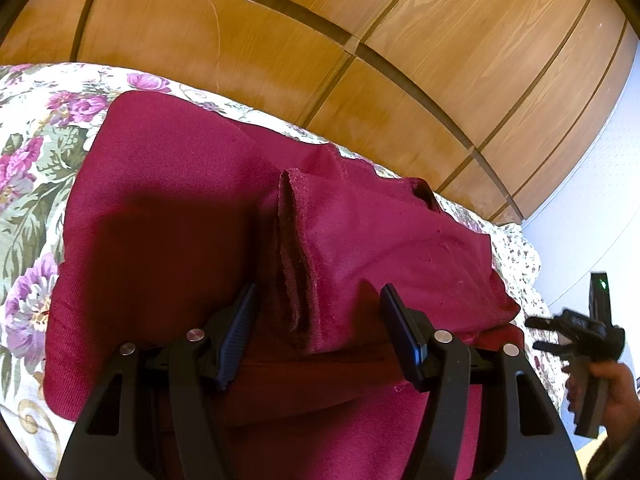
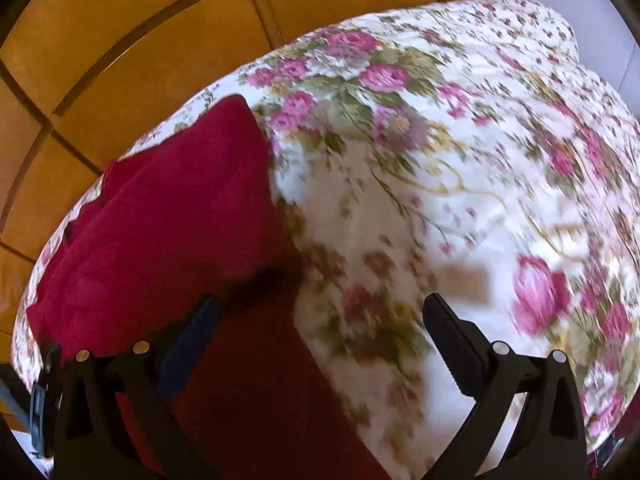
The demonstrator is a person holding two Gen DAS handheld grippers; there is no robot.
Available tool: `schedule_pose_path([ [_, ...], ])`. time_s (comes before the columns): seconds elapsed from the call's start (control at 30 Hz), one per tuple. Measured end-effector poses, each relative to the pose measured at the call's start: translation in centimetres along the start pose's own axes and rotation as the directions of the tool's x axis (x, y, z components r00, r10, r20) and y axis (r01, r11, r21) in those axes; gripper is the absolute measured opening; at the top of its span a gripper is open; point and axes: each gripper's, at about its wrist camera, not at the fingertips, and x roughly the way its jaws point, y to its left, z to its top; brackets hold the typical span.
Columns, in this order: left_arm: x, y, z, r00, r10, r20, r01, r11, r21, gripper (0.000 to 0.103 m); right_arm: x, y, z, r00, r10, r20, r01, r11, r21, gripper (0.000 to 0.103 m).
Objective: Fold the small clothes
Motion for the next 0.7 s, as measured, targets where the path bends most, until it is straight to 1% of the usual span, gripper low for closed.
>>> schedule_pose_path([
  [0.1,0.1,-0.5,0.0,1.000,0.011,-0.006,-0.011,1.000,0.019,0.070,-0.7,-1.3,-1.5,0.999,0.018,-0.032,-0.018,1.000,0.009,0.101],
  [0.17,0.0,-0.9,-0.1,1.000,0.022,-0.008,-0.022,0.999,0.036,0.075,-1.4,-2.0,-2.6,0.999,0.013,-0.039,-0.013,1.000,0.014,0.101],
  [0.2,-0.1,-1.2,-0.1,0.999,0.033,-0.009,-0.033,0.998,0.046,0.076,-1.7,-2.3,-2.9,0.999,0.008,-0.041,-0.008,1.000,0.017,0.101],
  [0.27,-0.3,-1.9,-0.1,0.997,0.072,-0.015,-0.070,0.995,0.074,0.083,-2.3,-2.8,-3.5,0.999,0.003,-0.040,-0.002,1.000,0.018,0.101],
  [0.33,-1.1,-2.8,-0.4,0.994,0.105,-0.020,-0.102,0.990,0.100,0.088,-3.1,-3.1,-4.0,1.000,0.002,-0.031,-0.002,1.000,0.006,0.101],
  [0.43,-3.2,-3.8,-1.3,0.996,0.089,0.009,-0.089,0.991,0.096,0.089,-3.9,-2.9,-4.4,1.000,-0.014,-0.016,0.013,0.999,-0.044,0.101],
  [0.57,-6.0,-4.3,-2.8,0.999,0.036,0.011,-0.037,0.998,0.054,0.089,-4.9,-2.2,-5.1,0.998,-0.060,0.015,0.062,0.987,-0.148,0.101],
  [0.7,-8.7,-4.5,-4.7,0.999,0.029,0.026,-0.031,0.997,0.075,0.089,-5.7,-1.8,-5.6,0.996,-0.075,0.045,0.083,0.977,-0.199,0.101],
])
